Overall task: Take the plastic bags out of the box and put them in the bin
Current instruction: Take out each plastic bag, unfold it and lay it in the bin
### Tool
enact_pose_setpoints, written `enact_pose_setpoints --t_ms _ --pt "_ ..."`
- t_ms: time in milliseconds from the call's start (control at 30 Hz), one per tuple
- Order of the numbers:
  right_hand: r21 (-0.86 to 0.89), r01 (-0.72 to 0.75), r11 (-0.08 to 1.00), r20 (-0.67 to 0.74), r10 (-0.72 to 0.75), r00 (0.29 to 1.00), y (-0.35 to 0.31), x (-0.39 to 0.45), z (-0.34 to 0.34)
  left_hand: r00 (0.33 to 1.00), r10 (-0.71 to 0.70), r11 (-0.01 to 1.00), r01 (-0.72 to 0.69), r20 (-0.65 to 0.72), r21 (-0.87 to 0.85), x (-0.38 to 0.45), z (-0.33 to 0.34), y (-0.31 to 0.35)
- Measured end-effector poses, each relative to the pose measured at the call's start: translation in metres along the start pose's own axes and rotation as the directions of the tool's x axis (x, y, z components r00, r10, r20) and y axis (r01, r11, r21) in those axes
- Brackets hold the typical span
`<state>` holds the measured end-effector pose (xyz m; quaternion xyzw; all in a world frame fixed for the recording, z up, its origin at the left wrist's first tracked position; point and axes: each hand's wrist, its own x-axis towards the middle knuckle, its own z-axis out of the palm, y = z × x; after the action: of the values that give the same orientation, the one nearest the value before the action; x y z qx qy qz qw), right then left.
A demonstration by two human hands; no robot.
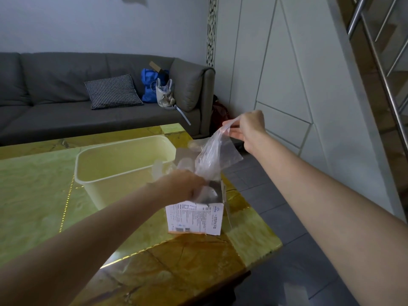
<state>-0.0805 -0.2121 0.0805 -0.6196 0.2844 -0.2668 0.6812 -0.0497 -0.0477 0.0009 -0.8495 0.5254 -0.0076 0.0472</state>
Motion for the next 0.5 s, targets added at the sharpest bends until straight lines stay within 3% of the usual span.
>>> enact_pose_setpoints --t_ms 167,267,400,500 --pt "0.09 0.037 0.995 -0.005 -0.037 0.999 -0.009 0.007 0.007 0.979 0.05 0.994 -0.069 0.196 0.089 0.023 0.001 0.002" --pt "0.036 0.137 0.99 -0.02 -0.137 0.99 -0.015 0.011 0.011 0.955 0.072 0.995 -0.089 0.288 0.047 0.027 0.0 0.006" --pt "-0.011 0.194 0.981 0.058 -0.193 0.979 -0.019 0.005 0.016 0.894 0.058 0.996 -0.023 0.444 -0.084 0.028 0.011 0.014" --pt "-0.041 0.24 0.97 0.109 -0.234 0.966 -0.019 0.001 0.017 0.839 0.076 0.925 0.142 0.538 -0.352 0.021 -0.016 0.01"
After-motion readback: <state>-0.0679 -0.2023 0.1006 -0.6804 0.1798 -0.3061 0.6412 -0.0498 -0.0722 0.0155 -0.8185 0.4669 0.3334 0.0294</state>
